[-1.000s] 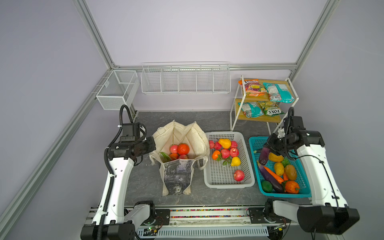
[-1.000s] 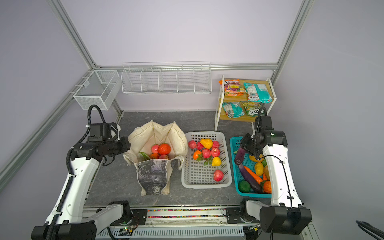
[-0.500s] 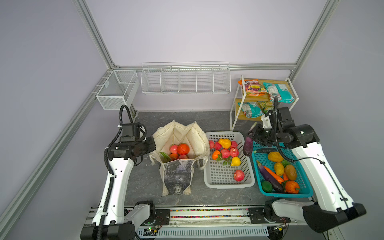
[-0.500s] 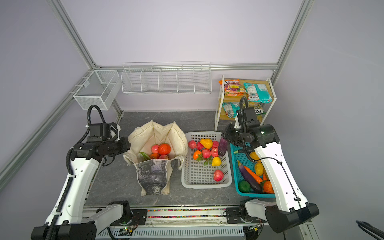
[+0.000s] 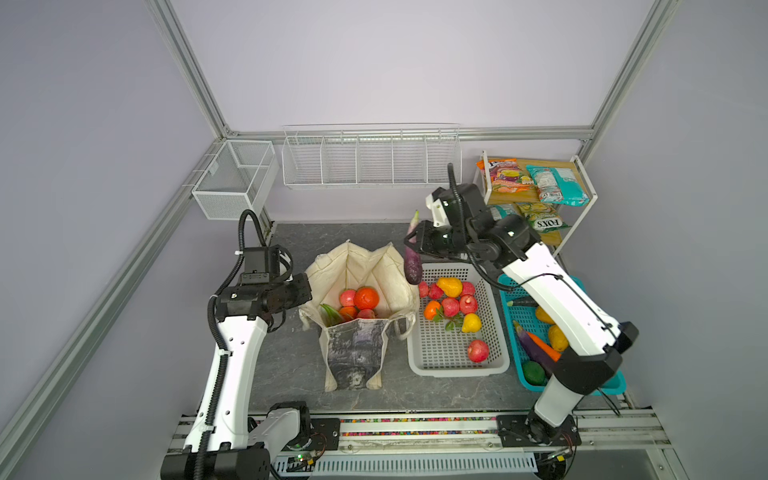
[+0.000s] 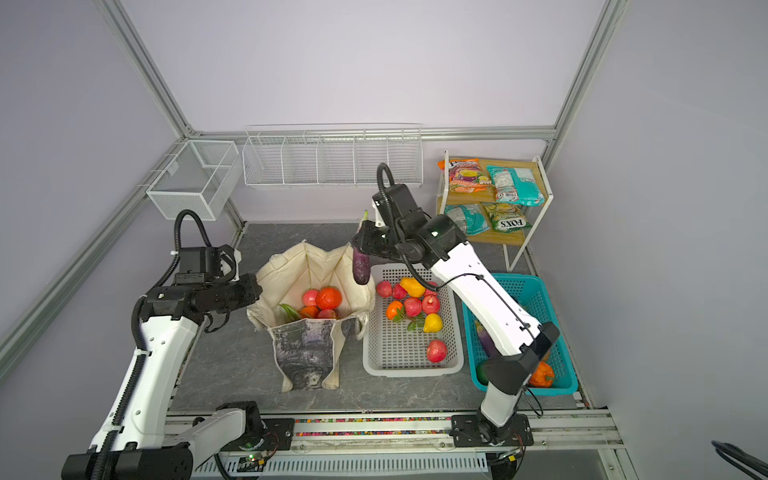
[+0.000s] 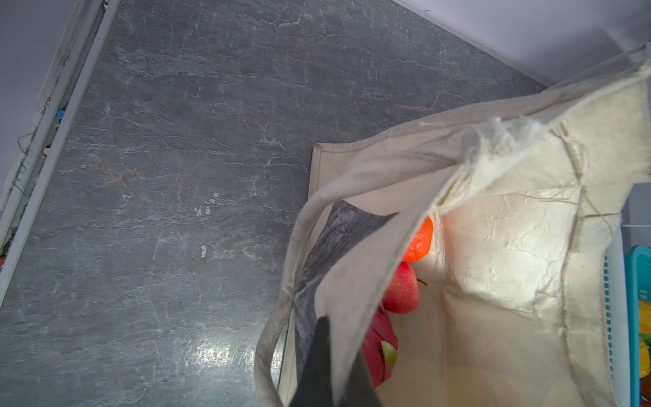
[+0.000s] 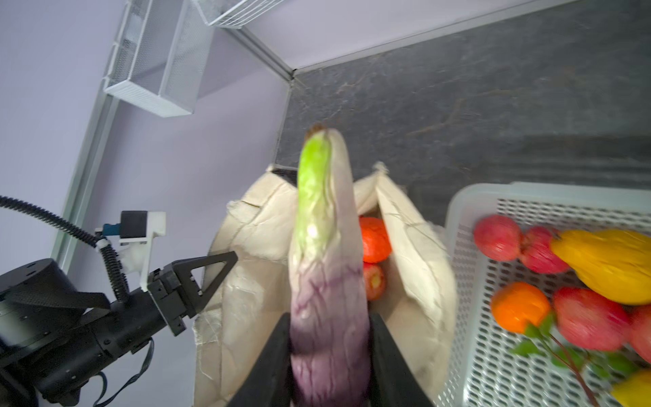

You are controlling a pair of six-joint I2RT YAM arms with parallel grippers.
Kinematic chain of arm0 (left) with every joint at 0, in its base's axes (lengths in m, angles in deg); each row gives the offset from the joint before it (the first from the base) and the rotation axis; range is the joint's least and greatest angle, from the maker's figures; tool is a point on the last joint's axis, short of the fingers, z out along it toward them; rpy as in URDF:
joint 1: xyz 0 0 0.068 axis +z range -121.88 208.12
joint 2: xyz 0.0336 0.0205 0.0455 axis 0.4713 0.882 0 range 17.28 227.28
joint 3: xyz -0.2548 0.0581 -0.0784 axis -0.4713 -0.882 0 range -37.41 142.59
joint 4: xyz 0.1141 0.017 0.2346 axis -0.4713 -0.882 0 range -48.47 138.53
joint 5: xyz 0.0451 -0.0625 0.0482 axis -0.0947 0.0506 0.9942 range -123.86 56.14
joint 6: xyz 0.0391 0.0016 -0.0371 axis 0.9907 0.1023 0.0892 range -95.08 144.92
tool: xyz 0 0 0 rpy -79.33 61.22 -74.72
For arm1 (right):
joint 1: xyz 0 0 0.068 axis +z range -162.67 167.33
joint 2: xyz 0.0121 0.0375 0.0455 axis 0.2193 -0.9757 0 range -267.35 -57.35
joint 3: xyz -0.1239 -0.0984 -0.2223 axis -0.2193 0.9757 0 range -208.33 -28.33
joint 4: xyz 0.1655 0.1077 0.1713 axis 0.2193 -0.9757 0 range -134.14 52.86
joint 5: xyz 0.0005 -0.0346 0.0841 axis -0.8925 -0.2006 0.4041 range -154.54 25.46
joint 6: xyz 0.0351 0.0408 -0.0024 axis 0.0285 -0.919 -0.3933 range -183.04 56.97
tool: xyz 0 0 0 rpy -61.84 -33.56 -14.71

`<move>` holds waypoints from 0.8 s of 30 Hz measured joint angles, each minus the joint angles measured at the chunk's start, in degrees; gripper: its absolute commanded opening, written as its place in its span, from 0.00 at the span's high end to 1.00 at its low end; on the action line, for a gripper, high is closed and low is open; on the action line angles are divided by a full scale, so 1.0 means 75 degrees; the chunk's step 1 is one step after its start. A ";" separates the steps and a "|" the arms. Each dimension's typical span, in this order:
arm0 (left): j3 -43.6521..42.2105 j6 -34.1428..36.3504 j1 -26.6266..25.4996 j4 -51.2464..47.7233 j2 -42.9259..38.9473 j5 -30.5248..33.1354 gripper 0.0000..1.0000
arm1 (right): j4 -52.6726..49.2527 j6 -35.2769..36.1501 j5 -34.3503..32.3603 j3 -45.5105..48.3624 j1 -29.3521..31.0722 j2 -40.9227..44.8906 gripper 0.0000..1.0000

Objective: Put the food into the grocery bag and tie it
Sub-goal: 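Lift the purple eggplant with the right gripper and carry it over the tote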

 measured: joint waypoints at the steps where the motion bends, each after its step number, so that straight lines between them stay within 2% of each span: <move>1: 0.0000 0.0000 0.0000 0.0000 0.0000 -0.0020 1.00 | 0.0020 0.0044 -0.0003 -0.0417 0.0154 -0.0393 0.76; 7: 0.0000 -0.0020 0.0000 0.0000 -0.0026 -0.0087 1.00 | 0.0076 0.0236 0.0000 -0.1947 0.0764 -0.2232 0.76; 11: 0.0000 -0.0023 0.0000 0.0000 -0.0055 -0.0090 1.00 | -0.0052 0.0254 0.0015 -0.2180 0.1017 -0.2943 0.76; 24: 0.0003 -0.0085 0.0000 -0.0003 -0.0111 -0.0143 1.00 | -0.0143 0.0262 -0.0015 -0.1501 0.1711 -0.3200 0.74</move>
